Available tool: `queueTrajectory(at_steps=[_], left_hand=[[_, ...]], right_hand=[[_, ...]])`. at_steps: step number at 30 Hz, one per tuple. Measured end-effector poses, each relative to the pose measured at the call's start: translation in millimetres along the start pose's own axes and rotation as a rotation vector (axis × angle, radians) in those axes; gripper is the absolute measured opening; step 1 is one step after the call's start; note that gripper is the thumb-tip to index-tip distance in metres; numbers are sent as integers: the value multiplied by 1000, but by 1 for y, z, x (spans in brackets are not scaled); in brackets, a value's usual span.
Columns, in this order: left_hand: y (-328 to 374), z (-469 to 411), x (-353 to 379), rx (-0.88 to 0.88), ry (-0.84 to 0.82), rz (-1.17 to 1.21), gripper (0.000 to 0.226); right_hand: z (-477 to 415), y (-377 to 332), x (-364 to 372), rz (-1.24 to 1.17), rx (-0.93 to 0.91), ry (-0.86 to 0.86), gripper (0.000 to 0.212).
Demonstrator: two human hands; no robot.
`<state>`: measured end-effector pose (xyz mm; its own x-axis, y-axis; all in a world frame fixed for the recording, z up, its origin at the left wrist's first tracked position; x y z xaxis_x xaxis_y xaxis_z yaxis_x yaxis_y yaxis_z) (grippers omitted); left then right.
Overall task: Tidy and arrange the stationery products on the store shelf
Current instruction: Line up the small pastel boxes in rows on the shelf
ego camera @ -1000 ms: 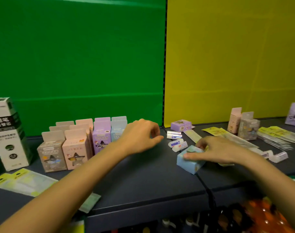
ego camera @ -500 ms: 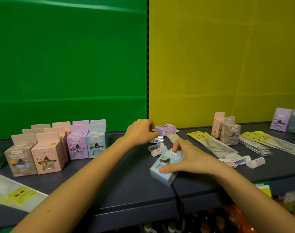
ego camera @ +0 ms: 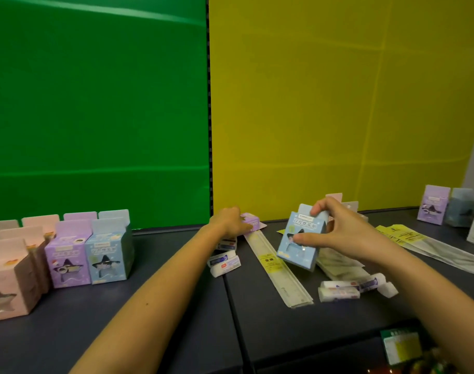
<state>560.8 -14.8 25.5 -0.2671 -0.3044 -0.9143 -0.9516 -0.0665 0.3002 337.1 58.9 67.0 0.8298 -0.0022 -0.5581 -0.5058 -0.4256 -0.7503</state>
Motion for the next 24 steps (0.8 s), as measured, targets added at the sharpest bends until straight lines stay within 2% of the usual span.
queueTrajectory(at_steps=[3, 7, 10, 15, 18, 20, 22, 24], left_hand=[[-2, -14, 11, -29, -4, -16, 50], [-5, -24, 16, -60, 13, 13, 47], [-4, -24, 8, -72, 91, 56, 46], [0, -12, -23, -94, 226, 278, 59], [3, 4, -50, -86, 228, 546, 57], [7, 22, -70, -23, 186, 746, 42], [9, 44, -94, 55, 175, 826, 25], [2, 68, -120, 58, 224, 897, 17]], right_hand=[[-5, 16, -8, -16, 42, -11, 51], [-10, 31, -11, -60, 71, -4, 44], [-15, 34, -10, -76, 64, 1, 41], [-23, 18, -5, -216, 28, 28, 41], [-25, -5, 4, -334, -38, 19, 36], [-24, -23, 13, -379, -110, 6, 36], [-22, -43, 26, -414, -183, -3, 38], [-19, -65, 39, -434, -261, -12, 38]])
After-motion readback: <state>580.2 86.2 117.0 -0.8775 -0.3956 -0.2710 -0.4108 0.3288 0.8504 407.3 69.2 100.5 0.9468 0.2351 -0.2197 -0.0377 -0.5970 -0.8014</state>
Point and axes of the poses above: each hand's wrist, its own z-axis away from the middle knuckle, its own x-axis out of the palm, y = z × x, the point moved 5 cm from there along -z, towards the middle knuckle, and after that the axes turned 9 degrees about y, right-handed, at the moved point
